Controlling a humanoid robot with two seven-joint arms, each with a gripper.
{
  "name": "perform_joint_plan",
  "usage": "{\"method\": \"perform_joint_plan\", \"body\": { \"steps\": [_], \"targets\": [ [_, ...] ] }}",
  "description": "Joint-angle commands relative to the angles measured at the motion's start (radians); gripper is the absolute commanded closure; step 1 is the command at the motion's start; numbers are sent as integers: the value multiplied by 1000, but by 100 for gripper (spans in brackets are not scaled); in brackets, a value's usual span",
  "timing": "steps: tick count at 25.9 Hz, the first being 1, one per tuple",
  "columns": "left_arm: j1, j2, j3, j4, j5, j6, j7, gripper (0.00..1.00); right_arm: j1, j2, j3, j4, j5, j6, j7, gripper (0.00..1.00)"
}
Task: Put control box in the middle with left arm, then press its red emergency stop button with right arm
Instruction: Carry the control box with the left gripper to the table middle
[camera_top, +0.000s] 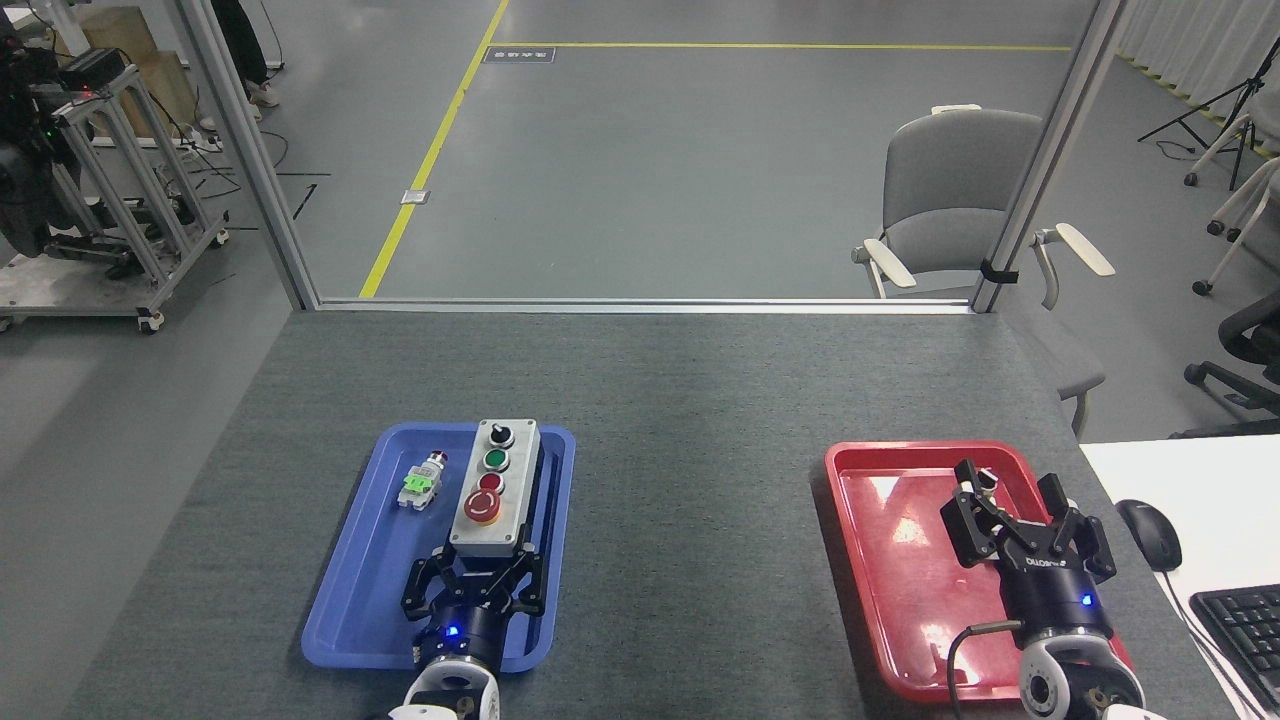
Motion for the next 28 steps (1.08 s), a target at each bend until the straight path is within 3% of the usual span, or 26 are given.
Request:
{"method": "perform_joint_plan", "body": {
  "steps": [1,4,8,18,22,28],
  "targets": [
    [-9,-33,-27,-63,0,-5,15,100,0,-1,-2,0,-3,-1,9,0],
    [-21,-69,-64,-60,2,-14,17,100,1,-1,-2,0,-3,-1,10,0],
    [-44,-70,-211,-54,14,-3,17,100,1,-1,-2,0,-5,1,7,0],
    [-58,-70,-441,70,117,18,14,100,1,-1,-3,0,-3,55,16,0],
    [-72,-70,-463,144,120,20,12,100,1,-3,-3,3,-3,56,16,0],
    [-71,-69,-469,152,161,8,8,100,1,-4,-3,21,-3,56,15,0]
  ]
}}
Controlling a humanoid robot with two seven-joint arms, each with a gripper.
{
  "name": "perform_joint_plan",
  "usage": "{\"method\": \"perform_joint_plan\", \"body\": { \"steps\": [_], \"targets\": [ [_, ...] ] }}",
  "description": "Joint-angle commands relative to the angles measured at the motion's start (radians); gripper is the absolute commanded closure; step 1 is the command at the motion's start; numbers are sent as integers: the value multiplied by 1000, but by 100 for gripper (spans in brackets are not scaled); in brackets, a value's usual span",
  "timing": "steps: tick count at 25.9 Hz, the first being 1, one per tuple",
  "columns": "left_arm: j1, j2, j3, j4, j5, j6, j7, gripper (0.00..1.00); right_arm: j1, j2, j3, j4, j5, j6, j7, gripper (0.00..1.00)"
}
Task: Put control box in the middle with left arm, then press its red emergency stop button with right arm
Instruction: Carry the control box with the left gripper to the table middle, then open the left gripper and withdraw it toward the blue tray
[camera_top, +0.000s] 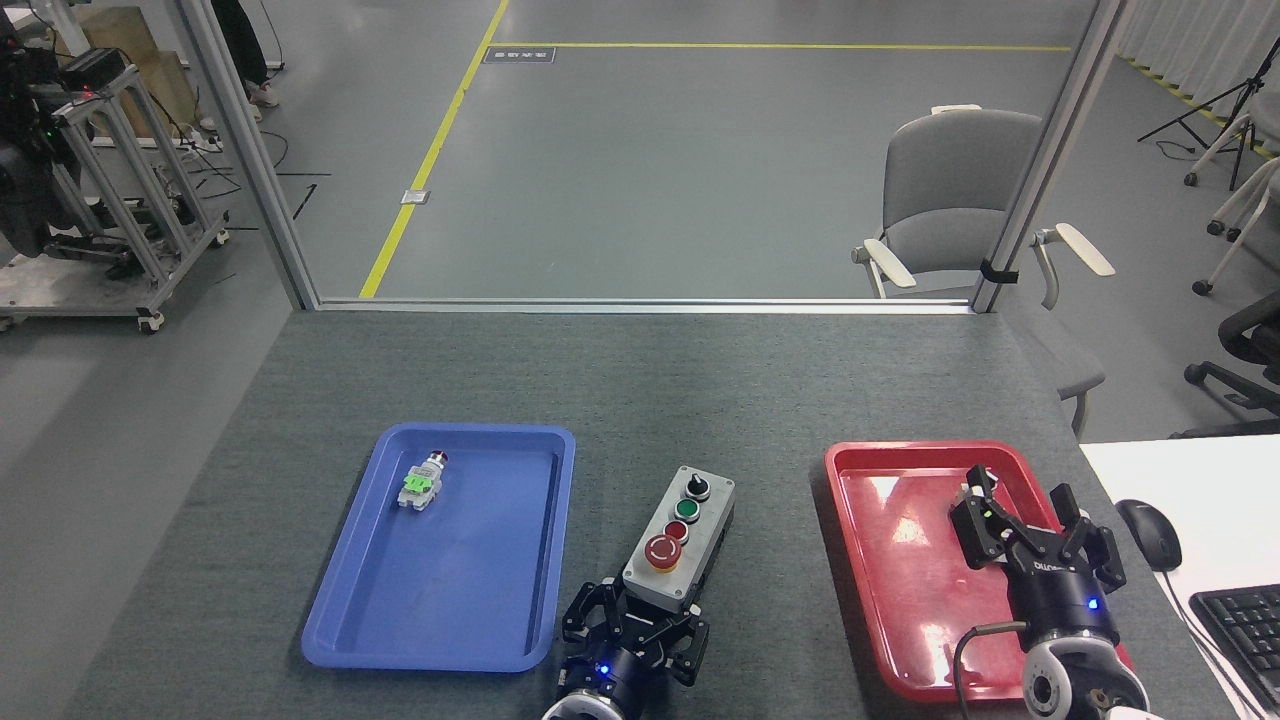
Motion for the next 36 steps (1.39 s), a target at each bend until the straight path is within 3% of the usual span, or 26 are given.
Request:
{"method": "perform_joint_plan", "body": {
  "steps": [1,3,7,9,13,17,21,26,28,30,31,36],
  "targets": [
    [-1,0,-6,11,13,-1,0,86,2,-1,0,5,0,0,3,0],
    [0,1,-3,11,15,13,3,23,2,-1,2,5,0,-1,3,0],
    [0,1,-5,8,16,13,9,21,2,-2,0,8,0,-1,3,0],
    [0,3,-3,6,18,8,7,2,0,-2,2,15,-1,-3,0,0],
    [5,1,-8,-14,15,-15,9,1,0,-4,2,27,0,0,-1,0],
    [58,4,-9,-137,-8,13,10,1,-2,-4,2,27,2,3,-3,1],
    [150,11,4,-331,-169,89,10,1,-12,-5,3,30,5,5,-3,4],
    [206,84,76,-474,-195,105,24,1,-69,-28,17,81,0,6,-4,44],
    [223,120,103,-522,-197,114,38,1,-81,-39,40,96,6,-9,-4,65],
    [246,156,155,-557,-197,114,41,1,-103,-44,97,111,12,-34,-3,94],
    [258,167,187,-566,-197,114,41,1,-126,-44,132,130,12,-43,-3,100],
    [295,210,322,-615,-191,100,20,1,-229,-40,337,185,11,-47,2,100]
  ]
}}
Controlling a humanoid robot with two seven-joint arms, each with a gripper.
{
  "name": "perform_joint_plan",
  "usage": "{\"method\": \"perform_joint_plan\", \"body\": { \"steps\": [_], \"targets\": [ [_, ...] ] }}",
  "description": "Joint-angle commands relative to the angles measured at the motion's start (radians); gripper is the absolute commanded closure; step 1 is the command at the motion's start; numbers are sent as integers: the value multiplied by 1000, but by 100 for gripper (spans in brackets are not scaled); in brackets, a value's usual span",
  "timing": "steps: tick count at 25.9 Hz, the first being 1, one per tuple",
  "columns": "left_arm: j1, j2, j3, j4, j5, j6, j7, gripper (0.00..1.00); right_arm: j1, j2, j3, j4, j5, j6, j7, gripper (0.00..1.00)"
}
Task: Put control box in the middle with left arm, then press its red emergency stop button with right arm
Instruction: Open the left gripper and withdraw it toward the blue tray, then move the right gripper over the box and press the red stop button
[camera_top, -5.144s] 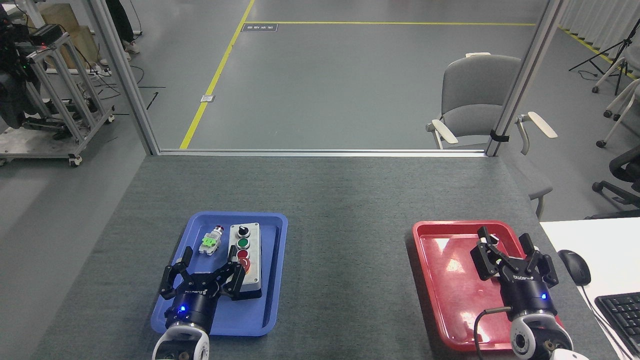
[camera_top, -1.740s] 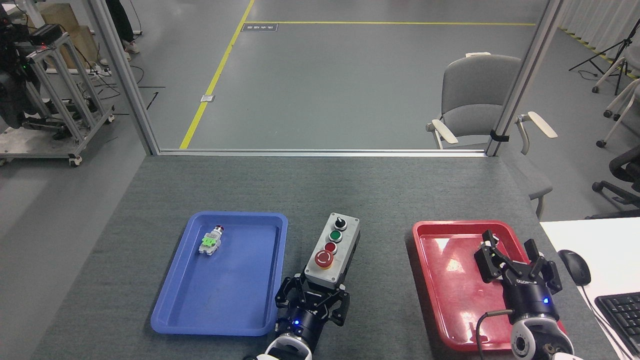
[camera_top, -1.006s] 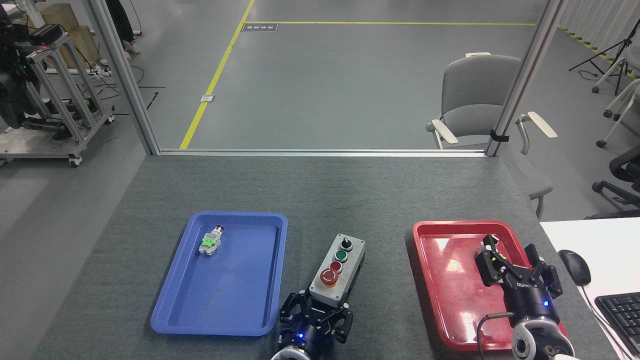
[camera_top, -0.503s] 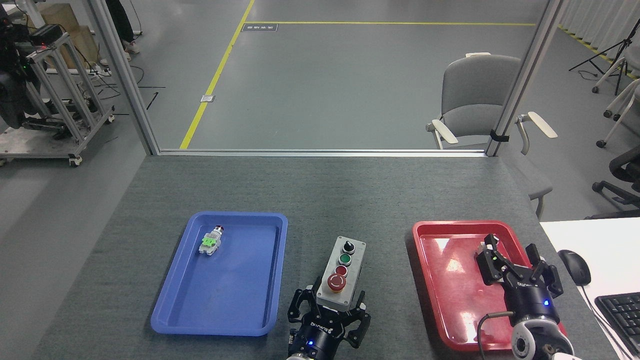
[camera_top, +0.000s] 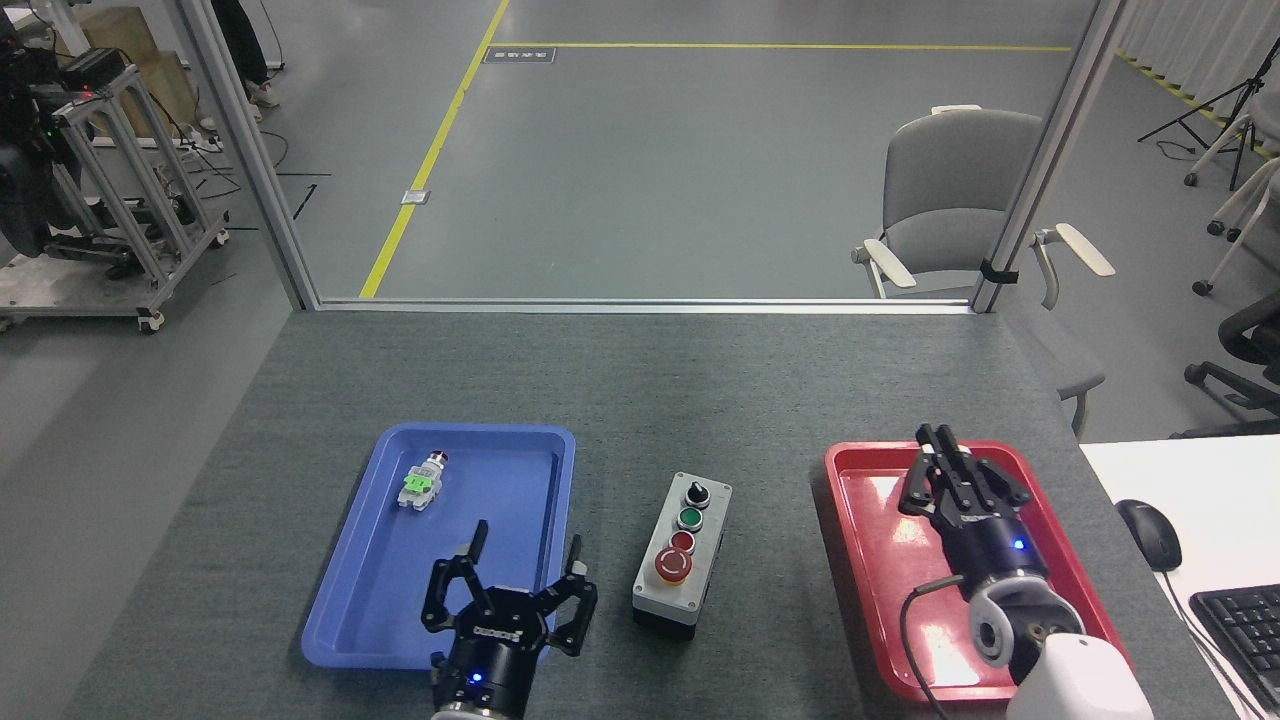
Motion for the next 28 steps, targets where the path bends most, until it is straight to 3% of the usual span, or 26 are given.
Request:
{"method": "perform_joint_plan", "body": {
  "steps": [1,4,7,10,15,18,22,28],
  "targets": [
    [35,47,106,-55,5,-13,-37,1,-56,3,134,24,0,-4,9,100],
    [65,102,171,-115,6,-38,-91,1,-66,18,262,25,-2,-9,12,100],
    [70,150,235,-119,14,-145,-105,1,-80,29,364,25,-3,-20,14,100],
    [70,144,295,-119,38,-236,-112,1,-80,34,419,27,-8,-67,12,100],
    [61,153,350,-112,196,-352,-174,1,-82,54,499,76,-8,-86,14,100],
    [64,139,353,-112,187,-335,-189,1,-83,75,526,113,-5,-86,15,100],
    [56,115,349,-107,166,-231,-171,1,-83,87,543,119,-5,-86,41,100],
    [55,125,347,-109,158,-233,-164,1,-108,103,549,119,-5,-83,41,100]
  ]
}}
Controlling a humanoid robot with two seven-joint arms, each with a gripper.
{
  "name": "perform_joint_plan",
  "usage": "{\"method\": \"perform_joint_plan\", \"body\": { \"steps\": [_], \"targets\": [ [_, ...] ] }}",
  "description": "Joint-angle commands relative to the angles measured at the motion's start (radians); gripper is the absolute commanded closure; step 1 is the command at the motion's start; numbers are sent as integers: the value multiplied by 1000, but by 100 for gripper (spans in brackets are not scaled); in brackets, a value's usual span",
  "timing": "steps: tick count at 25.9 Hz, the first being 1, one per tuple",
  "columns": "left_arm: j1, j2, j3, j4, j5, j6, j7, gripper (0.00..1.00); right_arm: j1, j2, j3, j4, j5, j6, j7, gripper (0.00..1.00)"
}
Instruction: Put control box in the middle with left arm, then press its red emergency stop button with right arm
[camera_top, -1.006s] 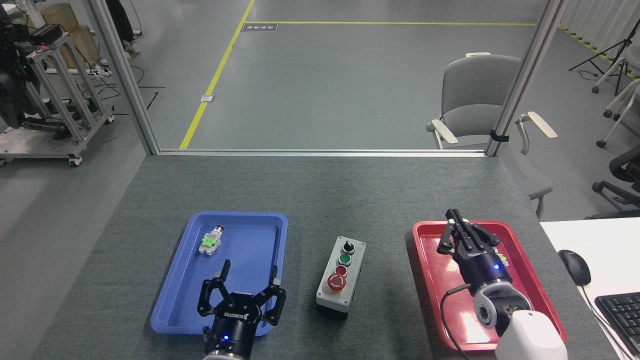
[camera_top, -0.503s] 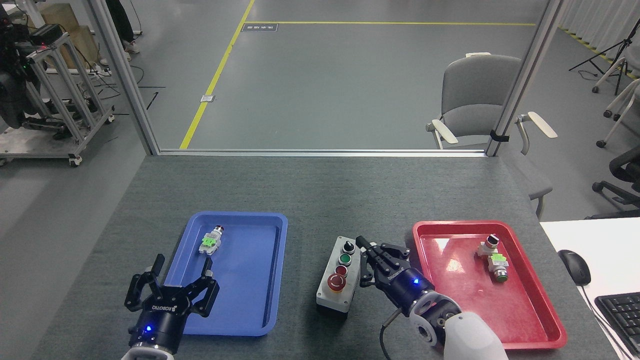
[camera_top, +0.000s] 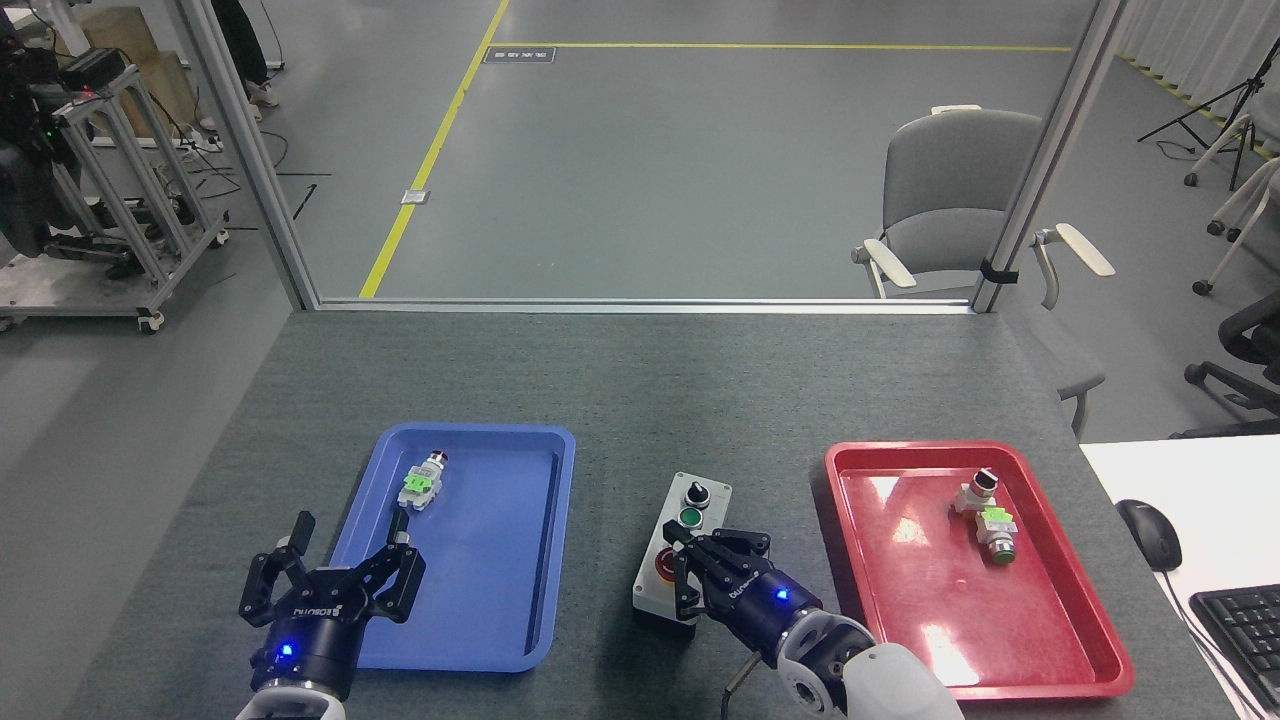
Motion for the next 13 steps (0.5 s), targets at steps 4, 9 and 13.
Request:
{"method": "perform_joint_plan", "body": {
  "steps": [4,9,13],
  "targets": [
    [-1,-9,1,1,-3,2,3,1,-15,15,26,18,-1,-4,3,100],
    [-10,-13,-1,-7,-3,2,1,1,-15,25,58,69,-1,4,3,100],
    [-6,-53,-4,-50,-9,5,32,1,-15,27,69,86,0,2,3,100]
  ]
}}
